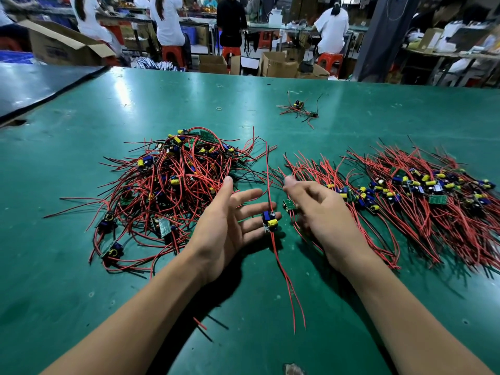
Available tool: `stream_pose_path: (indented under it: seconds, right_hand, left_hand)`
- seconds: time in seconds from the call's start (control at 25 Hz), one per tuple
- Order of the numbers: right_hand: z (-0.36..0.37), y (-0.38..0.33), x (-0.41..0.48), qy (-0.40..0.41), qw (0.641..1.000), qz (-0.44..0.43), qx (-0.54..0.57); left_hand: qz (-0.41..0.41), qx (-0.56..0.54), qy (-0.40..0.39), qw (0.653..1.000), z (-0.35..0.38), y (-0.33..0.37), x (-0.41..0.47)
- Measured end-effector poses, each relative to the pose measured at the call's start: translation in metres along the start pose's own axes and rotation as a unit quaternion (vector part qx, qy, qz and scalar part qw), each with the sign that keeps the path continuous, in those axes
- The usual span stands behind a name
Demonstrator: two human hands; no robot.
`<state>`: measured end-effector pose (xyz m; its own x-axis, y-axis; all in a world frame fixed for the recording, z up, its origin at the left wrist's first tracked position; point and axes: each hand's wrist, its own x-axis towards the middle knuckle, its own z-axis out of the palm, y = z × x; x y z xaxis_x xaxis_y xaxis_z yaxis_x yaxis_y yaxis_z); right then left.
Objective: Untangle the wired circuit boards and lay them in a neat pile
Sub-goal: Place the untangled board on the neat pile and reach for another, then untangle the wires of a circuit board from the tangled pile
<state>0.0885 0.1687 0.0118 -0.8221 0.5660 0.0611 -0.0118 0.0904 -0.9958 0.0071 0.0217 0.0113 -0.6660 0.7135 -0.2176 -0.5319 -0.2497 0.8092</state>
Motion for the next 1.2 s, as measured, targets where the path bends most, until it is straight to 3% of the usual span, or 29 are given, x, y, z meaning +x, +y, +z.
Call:
stream_pose_path:
  seconds: [0.16,0.28,0.36,0.4,0.48,0.52,0.56,0.72,0.84,0.92,1.04,1.2]
  right_hand:
    - [0.011,0.005,-0.01,-0.047,0.979,-0.067,-0.188]
    - [0.017,0.006,-0.012,-0.035,0.967,-0.112,-0.227]
    - [0.012,0.004,-0.008,0.012,0.963,-0.131,-0.233]
    - [0.008,0.004,-0.005,0.044,0.96,-0.137,-0.239]
    - [-0.004,0.002,0.001,0.118,0.951,-0.141,-0.249]
    - [-0.01,0.002,0.004,0.15,0.944,-0.14,-0.259]
    - [-0.015,0.002,0.006,0.178,0.933,-0.142,-0.278]
    - [-0.014,0.002,0.003,0.193,0.896,-0.203,-0.346]
    - [0.001,0.006,-0.002,0.128,0.895,-0.269,-0.332]
    - [0.009,0.011,-0.005,0.073,0.898,-0.279,-0.331]
    - [0.01,0.017,-0.006,0.012,0.903,-0.258,-0.343]
    - [0.002,0.019,-0.001,-0.049,0.891,-0.169,-0.419]
  left_hand:
    - [-0.002,-0.023,-0.017,1.0,-0.001,0.001,-0.001]
    - [0.005,-0.013,-0.027,1.0,0.004,-0.003,-0.003]
    - [0.073,0.101,-0.012,0.992,0.006,-0.009,-0.007]
    - [0.151,0.237,-0.005,0.96,0.004,-0.012,-0.009]
    - [0.309,0.504,-0.019,0.806,-0.002,-0.018,-0.012]
    - [0.346,0.569,-0.04,0.745,-0.003,-0.02,-0.014]
    - [0.351,0.601,-0.055,0.716,-0.004,-0.021,-0.015]
    - [0.319,0.663,0.031,0.676,-0.007,-0.016,-0.017]
    - [0.271,0.722,0.119,0.626,-0.011,-0.007,-0.016]
    - [0.246,0.757,0.135,0.591,-0.011,-0.003,-0.016]
    - [0.228,0.77,0.098,0.588,-0.01,-0.003,-0.016]
    - [0.256,0.725,0.056,0.637,-0.013,-0.002,-0.012]
